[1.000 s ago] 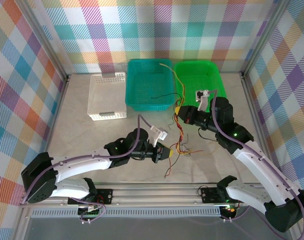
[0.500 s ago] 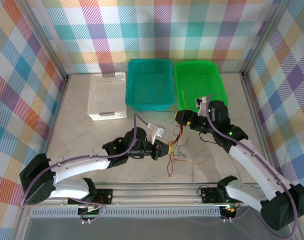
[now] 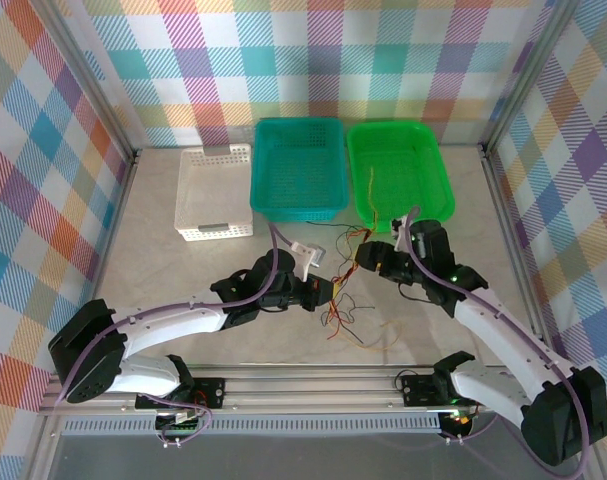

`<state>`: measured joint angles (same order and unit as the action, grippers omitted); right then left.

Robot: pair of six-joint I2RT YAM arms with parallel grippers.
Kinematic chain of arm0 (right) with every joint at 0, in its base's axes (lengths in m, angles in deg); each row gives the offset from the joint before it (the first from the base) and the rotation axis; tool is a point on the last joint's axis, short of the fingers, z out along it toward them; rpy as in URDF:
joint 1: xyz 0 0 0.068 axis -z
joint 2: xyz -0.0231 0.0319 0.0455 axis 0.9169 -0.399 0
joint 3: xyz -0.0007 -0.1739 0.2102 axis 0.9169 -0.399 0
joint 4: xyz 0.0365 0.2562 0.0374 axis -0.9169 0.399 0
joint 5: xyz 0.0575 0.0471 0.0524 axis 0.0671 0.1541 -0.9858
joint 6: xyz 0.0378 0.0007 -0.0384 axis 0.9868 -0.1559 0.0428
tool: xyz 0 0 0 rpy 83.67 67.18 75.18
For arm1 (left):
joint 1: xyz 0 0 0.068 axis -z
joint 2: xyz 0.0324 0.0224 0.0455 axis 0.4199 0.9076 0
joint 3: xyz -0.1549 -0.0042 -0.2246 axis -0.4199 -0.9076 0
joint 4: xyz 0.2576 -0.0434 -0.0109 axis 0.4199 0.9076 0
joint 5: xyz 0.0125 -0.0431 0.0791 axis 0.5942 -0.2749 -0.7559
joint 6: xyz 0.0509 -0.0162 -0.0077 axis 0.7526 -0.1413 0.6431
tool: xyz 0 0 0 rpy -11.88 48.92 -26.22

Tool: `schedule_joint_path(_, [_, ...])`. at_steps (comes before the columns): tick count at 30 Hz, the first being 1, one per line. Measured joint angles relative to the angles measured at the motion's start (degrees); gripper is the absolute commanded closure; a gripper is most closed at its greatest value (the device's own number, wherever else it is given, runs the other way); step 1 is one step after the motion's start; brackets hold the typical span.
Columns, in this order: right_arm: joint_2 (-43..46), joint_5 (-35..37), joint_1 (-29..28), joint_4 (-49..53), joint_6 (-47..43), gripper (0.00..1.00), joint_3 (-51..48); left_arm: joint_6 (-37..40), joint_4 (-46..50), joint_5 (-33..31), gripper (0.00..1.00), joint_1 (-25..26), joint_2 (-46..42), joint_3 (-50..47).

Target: Untangle the cables

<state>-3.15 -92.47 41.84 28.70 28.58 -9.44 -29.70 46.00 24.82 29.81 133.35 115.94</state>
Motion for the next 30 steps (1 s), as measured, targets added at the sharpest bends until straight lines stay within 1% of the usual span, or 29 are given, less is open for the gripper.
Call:
schedule_joint_path(2, [-0.1,0.1,0.0,-0.5,0.5,0.53,-1.3,0.0,0.0,0.0,1.00,0.0,0.0,0.0])
schedule_joint_path(3, [-0.2,0.2,0.0,-0.7,0.7,0.53,-1.6,0.0,0.0,0.0,1.00,0.0,0.0,0.0])
schedule_joint_path(7, [-1.2,0.5,0.0,-2.4,0.8,0.60,-2.0,0.0,0.0,0.0,1.00,0.0,0.0,0.0])
schedule_joint_path(10, [-1.5,0.4,0.0,-5.5,0.9,0.62,-2.9,0.0,0.0,0.0,1.00,0.0,0.0,0.0])
schedule_joint_path(12, [-1.5,0.5,0.0,-7.6,0.8,0.67,-3.8,0.0,0.0,0.1,1.00,0.0,0.0,0.0])
schedule_joint_path(15, [-1.7,0.7,0.0,-9.4,0.6,0.69,-4.5,0.0,0.0,0.1,1.00,0.0,0.0,0.0])
schedule_joint_path(17, [-2.3,0.7,0.0,-10.5,0.2,0.75,-4.5,0.0,0.0,0.1,1.00,0.0,0.0,0.0])
schedule_joint_path(21, [-3.8,0.7,0.0,-12.3,-0.6,0.78,-4.8,0.0,0.0,0.1,1.00,0.0,0.0,0.0])
schedule_joint_path(26, [-4.3,0.6,0.0,-14.4,-0.9,0.97,-6.0,0.0,0.0,0.2,1.00,0.0,0.0,0.0])
schedule_joint_path(28, [-4.3,0.6,0.0,-14.7,-1.0,1.00,-6.1,0.0,0.0,0.3,1.00,0.0,0.0,0.0])
schedule_joint_path(30, [-4.3,0.7,0.0,-14.9,-1.2,1.00,-6.2,0.0,0.1,0.3,1.00,0.0,0.0,0.0])
